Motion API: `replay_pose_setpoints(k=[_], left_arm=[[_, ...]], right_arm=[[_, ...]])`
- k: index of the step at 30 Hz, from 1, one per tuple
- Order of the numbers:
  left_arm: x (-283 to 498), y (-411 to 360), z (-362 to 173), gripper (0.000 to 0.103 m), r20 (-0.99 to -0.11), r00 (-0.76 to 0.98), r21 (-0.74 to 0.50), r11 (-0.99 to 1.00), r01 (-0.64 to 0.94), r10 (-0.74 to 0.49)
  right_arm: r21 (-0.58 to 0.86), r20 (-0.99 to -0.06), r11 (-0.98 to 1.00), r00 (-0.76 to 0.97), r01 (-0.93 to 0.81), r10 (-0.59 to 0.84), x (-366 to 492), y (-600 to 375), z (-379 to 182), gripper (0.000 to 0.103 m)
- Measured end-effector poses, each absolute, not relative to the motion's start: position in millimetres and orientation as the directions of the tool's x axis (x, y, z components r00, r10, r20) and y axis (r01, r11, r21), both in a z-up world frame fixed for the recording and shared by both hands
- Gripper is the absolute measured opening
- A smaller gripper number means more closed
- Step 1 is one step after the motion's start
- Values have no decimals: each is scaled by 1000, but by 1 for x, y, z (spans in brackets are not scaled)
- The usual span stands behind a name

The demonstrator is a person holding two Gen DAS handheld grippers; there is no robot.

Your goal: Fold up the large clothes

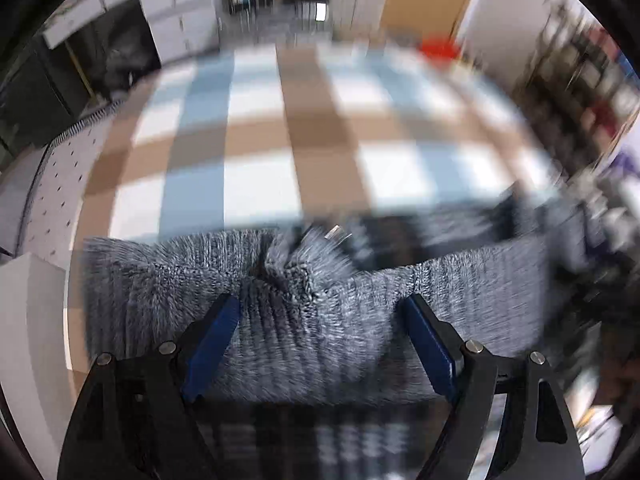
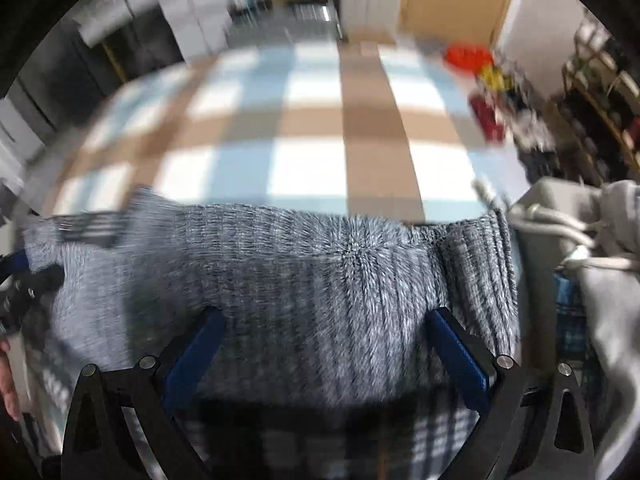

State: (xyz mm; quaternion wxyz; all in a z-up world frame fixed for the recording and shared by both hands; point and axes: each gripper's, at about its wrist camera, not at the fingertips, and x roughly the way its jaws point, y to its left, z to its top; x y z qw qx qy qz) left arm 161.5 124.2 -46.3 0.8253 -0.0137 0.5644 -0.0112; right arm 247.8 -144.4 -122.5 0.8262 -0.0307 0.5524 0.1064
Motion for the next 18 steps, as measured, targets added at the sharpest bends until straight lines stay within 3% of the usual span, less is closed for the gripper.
replay_pose_setpoints(k=[1, 5, 13, 18], left_arm=[[163, 126, -51, 87, -928, 369, -44, 999, 9, -45], [158, 132, -57, 92, -920, 383, -80, 997, 11, -78], [102, 138, -67, 91, -879, 468, -111, 994, -5, -96], [70, 135, -69, 92, -892, 446, -96, 995, -23, -75]], right_arm=[[63, -926, 974, 350, -218, 138, 253, -144, -126, 103], [39, -940, 966, 319, -257, 123, 260, -139, -137, 103], [-48, -946, 923, 314, -381, 80, 223, -133, -151, 103], [-30, -944, 925, 315, -380, 99, 196, -137, -154, 103]])
